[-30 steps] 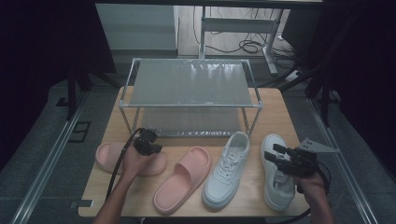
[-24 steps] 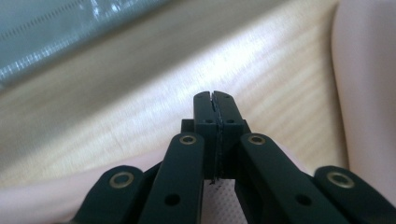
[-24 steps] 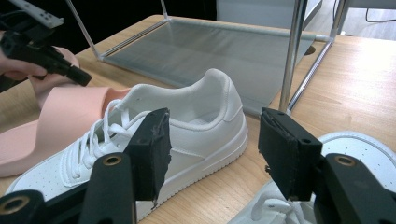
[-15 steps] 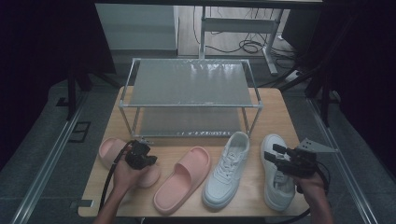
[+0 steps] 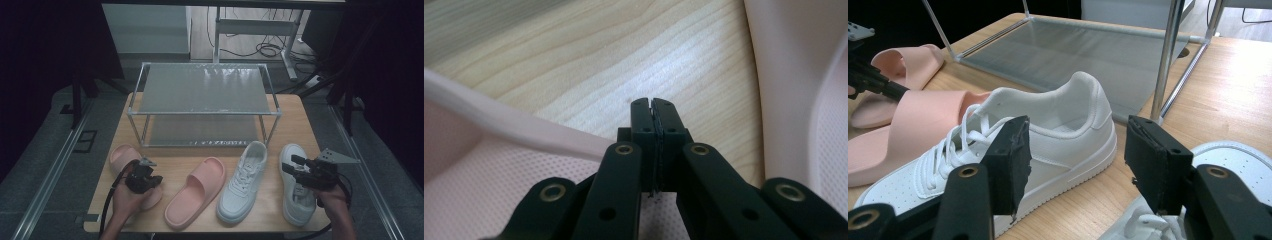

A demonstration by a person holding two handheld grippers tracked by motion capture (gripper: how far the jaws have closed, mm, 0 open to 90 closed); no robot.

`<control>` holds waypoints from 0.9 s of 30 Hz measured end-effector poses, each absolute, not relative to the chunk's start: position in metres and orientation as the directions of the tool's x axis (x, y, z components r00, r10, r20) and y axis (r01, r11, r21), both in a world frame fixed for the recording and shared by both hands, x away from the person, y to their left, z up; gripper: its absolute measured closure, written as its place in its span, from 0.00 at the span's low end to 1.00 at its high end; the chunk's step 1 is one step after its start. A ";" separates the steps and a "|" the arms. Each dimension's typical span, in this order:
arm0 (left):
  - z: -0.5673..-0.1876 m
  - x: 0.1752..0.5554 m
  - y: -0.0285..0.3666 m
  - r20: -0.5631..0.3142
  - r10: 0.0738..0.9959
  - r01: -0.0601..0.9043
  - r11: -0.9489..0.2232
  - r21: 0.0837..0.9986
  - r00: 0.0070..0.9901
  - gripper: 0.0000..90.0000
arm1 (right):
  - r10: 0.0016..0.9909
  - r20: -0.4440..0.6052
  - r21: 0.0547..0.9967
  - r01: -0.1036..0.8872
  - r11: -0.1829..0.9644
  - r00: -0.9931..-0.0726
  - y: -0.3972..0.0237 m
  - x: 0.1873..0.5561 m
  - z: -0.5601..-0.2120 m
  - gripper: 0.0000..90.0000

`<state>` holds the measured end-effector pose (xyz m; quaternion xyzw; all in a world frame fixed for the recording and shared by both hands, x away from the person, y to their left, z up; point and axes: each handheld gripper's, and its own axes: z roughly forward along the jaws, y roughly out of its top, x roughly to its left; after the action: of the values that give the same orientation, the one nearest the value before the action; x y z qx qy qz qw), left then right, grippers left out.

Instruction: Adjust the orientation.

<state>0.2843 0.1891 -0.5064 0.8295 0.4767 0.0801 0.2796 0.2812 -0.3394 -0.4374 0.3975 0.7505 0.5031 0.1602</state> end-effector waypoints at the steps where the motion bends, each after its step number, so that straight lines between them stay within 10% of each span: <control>1: -0.506 0.282 0.190 -0.134 0.836 0.746 -0.388 0.541 0.532 0.99 | 0.757 0.161 0.883 0.436 0.177 -0.633 -0.339 0.281 -0.437 0.49; 27: -0.491 0.244 0.223 -0.112 0.867 0.721 -0.324 0.613 0.485 0.99 | 0.752 0.163 0.885 0.431 0.175 -0.639 -0.339 0.280 -0.436 0.49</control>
<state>0.2445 0.2232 -0.4907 0.8049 0.4933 0.1190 0.3076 0.2801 -0.3394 -0.4364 0.3945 0.7499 0.5069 0.1582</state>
